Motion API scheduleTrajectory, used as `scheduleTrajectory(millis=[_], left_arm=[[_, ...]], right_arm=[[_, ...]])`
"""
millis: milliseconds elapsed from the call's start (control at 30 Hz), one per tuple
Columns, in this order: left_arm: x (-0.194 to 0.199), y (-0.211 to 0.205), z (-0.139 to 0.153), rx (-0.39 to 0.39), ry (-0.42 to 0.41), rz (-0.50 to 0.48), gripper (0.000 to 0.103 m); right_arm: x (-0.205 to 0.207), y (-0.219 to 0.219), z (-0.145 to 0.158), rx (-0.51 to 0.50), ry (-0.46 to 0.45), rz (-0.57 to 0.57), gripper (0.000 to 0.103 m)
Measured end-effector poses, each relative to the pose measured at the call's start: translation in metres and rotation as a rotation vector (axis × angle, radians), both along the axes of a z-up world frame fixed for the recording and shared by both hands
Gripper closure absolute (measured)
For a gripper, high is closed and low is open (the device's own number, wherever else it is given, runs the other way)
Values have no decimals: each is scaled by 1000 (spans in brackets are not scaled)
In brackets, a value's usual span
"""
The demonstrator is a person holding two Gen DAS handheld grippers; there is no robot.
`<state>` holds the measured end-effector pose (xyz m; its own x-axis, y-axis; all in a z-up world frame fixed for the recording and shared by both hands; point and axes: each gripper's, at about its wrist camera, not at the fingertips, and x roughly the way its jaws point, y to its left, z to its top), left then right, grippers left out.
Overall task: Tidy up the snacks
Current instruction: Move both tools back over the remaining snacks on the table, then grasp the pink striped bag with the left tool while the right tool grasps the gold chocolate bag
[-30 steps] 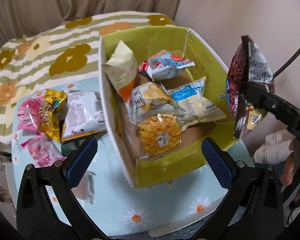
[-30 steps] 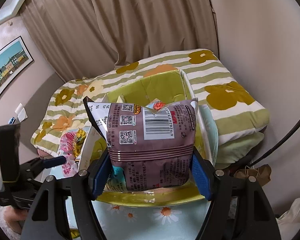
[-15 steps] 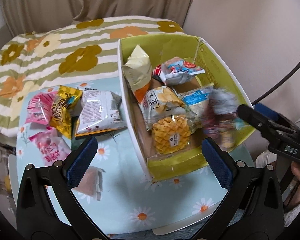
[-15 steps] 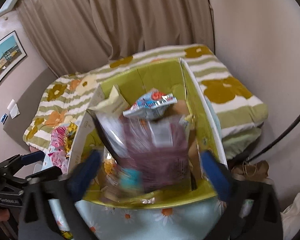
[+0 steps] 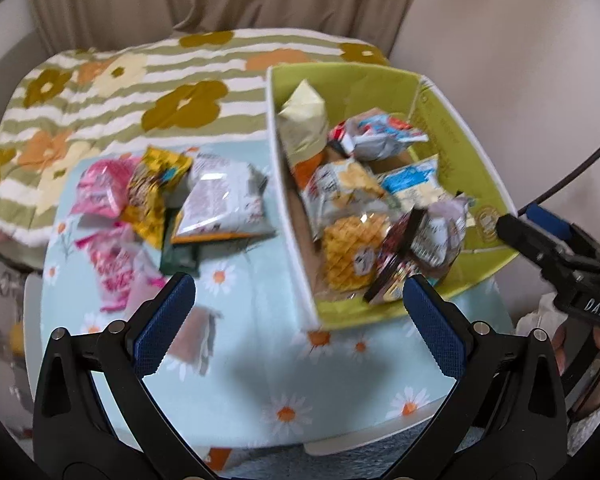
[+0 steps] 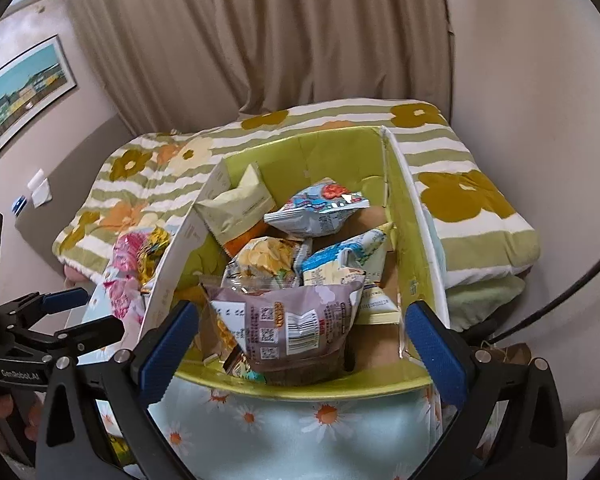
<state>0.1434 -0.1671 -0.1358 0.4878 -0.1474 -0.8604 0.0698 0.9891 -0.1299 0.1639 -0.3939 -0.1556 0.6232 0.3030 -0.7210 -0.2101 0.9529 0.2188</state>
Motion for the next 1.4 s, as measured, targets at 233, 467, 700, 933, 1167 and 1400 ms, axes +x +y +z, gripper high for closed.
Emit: scheduleTrajectory(millis=[233, 467, 700, 933, 1167, 1400], left_arm=[[-29, 33, -4, 36, 14, 88, 0], [-40, 93, 11, 8, -39, 192, 0], [-20, 169, 18, -15, -69, 200, 0], [24, 237, 16, -44, -51, 144, 0], [87, 282, -9, -104, 15, 45, 0], [162, 295, -70, -206, 187, -67, 0]], right_arm=[[-9, 15, 2, 27, -16, 61, 0], [-13, 52, 16, 35, -38, 117, 0], [-11, 118, 29, 20, -70, 123, 0], [8, 191, 29, 67, -28, 83, 0], [36, 243, 9, 75, 32, -17, 0], [66, 289, -26, 24, 112, -95, 0]])
